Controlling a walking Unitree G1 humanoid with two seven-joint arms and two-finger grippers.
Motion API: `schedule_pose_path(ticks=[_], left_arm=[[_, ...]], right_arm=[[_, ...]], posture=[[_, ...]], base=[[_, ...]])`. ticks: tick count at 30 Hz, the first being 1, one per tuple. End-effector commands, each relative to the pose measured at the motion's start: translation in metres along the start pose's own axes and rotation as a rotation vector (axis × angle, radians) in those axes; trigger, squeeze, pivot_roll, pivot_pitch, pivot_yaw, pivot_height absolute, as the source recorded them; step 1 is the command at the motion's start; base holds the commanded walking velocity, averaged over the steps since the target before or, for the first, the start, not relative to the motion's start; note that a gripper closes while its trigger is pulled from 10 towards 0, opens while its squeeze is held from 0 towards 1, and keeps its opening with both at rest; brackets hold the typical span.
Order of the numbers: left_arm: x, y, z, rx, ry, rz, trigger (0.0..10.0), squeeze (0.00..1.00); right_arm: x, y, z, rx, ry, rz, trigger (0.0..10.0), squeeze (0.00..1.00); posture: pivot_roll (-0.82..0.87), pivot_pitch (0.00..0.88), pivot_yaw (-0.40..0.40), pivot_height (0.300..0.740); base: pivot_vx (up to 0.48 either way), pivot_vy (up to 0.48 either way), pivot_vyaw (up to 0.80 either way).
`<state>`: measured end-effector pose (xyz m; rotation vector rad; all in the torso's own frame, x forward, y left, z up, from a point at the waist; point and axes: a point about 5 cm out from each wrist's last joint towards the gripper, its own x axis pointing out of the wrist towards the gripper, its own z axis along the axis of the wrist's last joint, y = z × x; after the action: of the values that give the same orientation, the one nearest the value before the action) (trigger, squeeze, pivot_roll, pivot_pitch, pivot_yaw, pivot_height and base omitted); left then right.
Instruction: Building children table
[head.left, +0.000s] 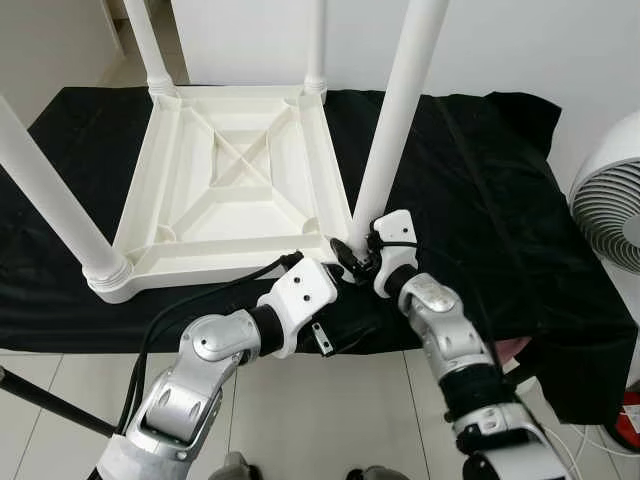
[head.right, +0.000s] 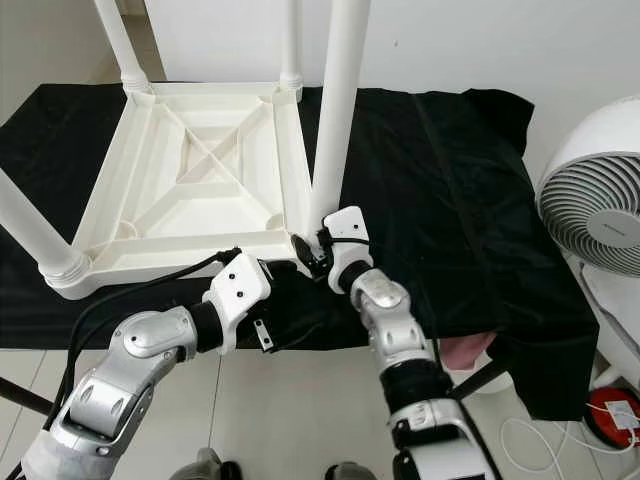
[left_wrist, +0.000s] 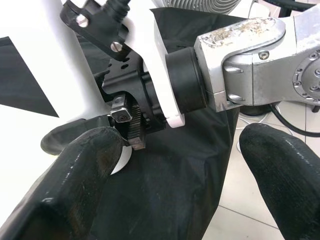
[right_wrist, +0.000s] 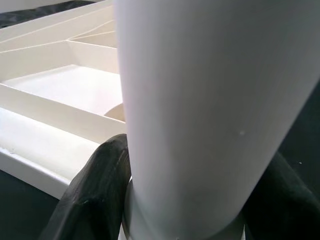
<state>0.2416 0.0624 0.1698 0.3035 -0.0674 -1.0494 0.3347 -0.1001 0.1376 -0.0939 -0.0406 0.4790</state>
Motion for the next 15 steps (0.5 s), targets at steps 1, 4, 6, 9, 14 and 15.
schedule_pose_path(ticks=[1,4,6,9,14,15], left_arm=[[0.000,0.001,-0.002,0.000,0.009,0.047,10.0,0.00],[0.000,0.000,-0.002,-0.001,0.011,0.043,10.0,0.00],[0.000,0.001,-0.003,-0.004,0.013,0.049,10.0,0.00],[-0.001,0.000,-0.003,-0.006,0.013,0.054,10.0,0.00],[-0.001,0.000,-0.006,-0.014,0.013,0.063,10.0,0.00],[-0.001,0.001,-0.007,-0.018,0.013,0.069,10.0,0.00]], right_arm=[[-0.002,-0.002,0.002,0.020,-0.015,-0.055,10.0,0.00],[-0.004,0.019,-0.003,0.071,-0.023,-0.135,10.0,0.00],[-0.006,0.032,-0.004,0.112,-0.016,-0.187,10.0,0.00],[-0.008,0.036,-0.002,0.132,-0.014,-0.200,10.0,0.00],[-0.010,0.028,0.010,0.131,-0.046,-0.170,10.0,1.00],[-0.009,0.027,0.013,0.125,-0.054,-0.145,10.0,1.00]], posture=[[-0.07,0.053,0.008,0.740],[-0.07,0.053,0.006,0.740],[-0.07,0.053,0.006,0.740],[-0.06,0.053,-0.002,0.740],[-0.06,0.052,-0.006,0.740],[-0.06,0.052,-0.006,0.740]], base=[[0.000,0.000,0.00],[0.000,0.000,0.00],[0.000,0.000,0.00],[0.000,0.000,0.00],[0.000,0.000,0.00],[0.000,0.000,0.00]])
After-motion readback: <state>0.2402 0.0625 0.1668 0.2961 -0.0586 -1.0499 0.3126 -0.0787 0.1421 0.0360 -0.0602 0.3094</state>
